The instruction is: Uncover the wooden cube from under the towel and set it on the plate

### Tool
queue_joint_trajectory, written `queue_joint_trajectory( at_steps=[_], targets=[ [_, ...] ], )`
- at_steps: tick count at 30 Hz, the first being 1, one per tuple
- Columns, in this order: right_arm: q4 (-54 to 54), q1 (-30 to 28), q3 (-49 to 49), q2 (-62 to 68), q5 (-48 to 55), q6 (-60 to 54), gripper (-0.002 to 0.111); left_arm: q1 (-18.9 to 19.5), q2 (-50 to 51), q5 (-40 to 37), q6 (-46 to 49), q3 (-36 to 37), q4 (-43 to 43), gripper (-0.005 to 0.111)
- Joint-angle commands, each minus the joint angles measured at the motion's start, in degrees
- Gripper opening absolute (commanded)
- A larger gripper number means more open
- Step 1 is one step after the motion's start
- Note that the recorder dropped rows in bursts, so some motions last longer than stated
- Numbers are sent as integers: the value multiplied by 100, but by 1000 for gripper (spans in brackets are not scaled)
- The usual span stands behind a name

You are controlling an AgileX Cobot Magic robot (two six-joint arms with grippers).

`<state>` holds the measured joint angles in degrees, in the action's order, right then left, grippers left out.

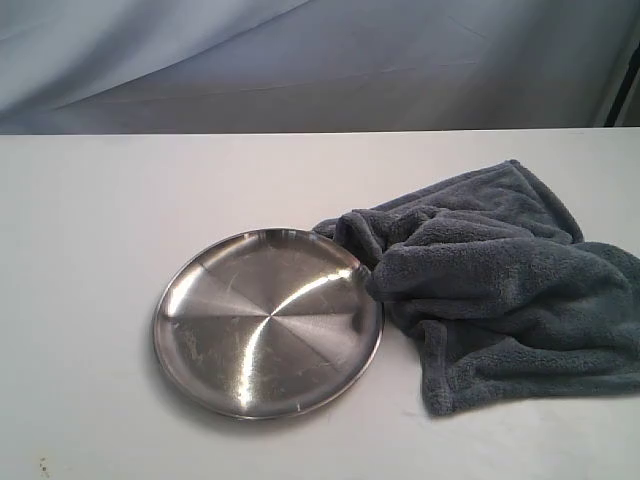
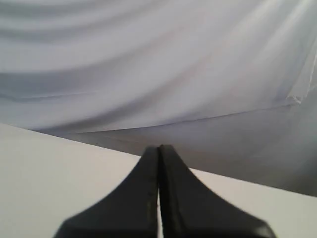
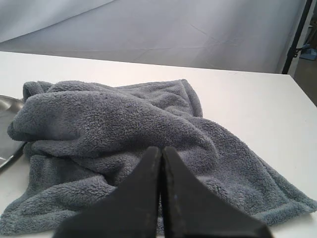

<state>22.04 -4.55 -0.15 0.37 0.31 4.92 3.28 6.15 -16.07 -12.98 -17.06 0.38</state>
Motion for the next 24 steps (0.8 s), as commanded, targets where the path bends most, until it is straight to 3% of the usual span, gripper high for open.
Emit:
queue_joint_trajectory(
  at_steps=[1,8,15,24],
  targets=[
    [28,0,15,-37,68,23,3,-57,288,-354,927,-363,70,2],
    [28,0,15,-37,68,23,3,-522,756,-1365,2376,-937,-38,1],
    [28,0,15,-37,68,23,3,-1050,1275,-2184,2540,-1404,-38,0],
    [28,0,15,-37,68,23,3,-1454,2204,-2947,2874,-2140,-81,0]
  ],
)
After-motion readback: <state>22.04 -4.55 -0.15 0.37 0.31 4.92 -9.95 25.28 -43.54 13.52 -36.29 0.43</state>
